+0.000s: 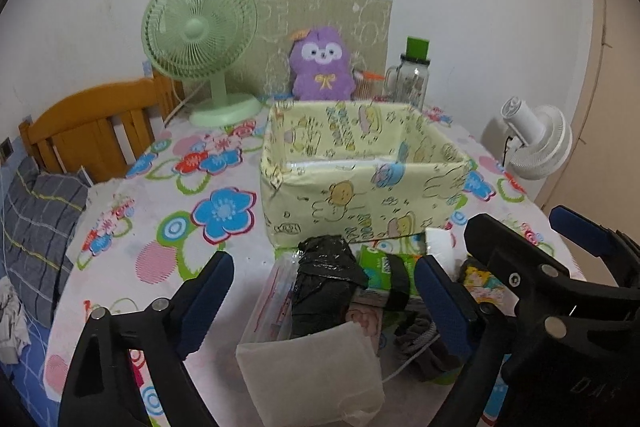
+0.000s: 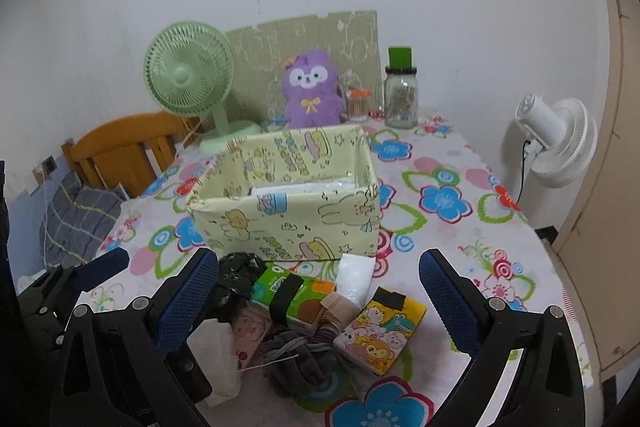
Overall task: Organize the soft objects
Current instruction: 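Lower the left tool onto the black plastic-wrapped bundle and close it while the right tool approaches the white roll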
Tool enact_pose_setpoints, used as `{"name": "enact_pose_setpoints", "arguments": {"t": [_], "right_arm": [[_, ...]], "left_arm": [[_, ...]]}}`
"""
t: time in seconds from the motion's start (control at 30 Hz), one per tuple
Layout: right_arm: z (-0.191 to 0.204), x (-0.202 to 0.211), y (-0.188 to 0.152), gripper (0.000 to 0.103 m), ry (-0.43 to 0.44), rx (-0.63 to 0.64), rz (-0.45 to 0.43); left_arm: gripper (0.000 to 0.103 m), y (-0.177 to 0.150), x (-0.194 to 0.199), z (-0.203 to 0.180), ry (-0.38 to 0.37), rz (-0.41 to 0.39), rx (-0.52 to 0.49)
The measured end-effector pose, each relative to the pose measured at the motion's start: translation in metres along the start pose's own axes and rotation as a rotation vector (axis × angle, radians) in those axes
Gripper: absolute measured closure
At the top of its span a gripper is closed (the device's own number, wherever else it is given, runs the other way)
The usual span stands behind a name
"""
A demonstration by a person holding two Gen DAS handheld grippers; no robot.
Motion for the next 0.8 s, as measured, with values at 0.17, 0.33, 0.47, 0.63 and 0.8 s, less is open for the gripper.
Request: {"name": "enact_pose_setpoints", "arguments": {"t": [0.17, 0.33, 0.47, 0.63, 0.8], "right_arm": [[-0.006, -0.026, -0.005, 0.005, -0.005, -0.016, 0.054], [-0.011, -0.049, -0.013, 0.008, -0.004, -0.032, 0.105], [-0.016, -0.063, -0.018, 0.009, -0.012, -0.046, 0.138], [-0.021, -0.084, -0.026, 0.017, -0.009, -0.064, 0.19], [-0.028, -0.102, -0.033, 0.024, -0.016, -0.087, 0.234]], "left_arm": [[0.015, -0.004, -0.023, -0.002, 0.009, 0.039, -0.021], [0.022, -0.012, -0.043, 0.0, 0.006, 0.097, -0.013], [0.033, -0.017, -0.058, 0.001, -0.004, 0.139, -0.009], [0.042, -0.022, -0.07, -0.003, -0.045, 0.176, 0.005], [0.052, -0.026, -0.077, -0.009, -0.06, 0.195, -0.001]]}}
Point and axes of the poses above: each gripper's, at about its wrist camera, not at the fingertips, and x roughly against the way its jaws point, z to its left, y to its top, the point moved 9 cm from there along -x, roughly the way its jaws point, and after that the axes turned 3 degrees about y, right-handed, at the moved point
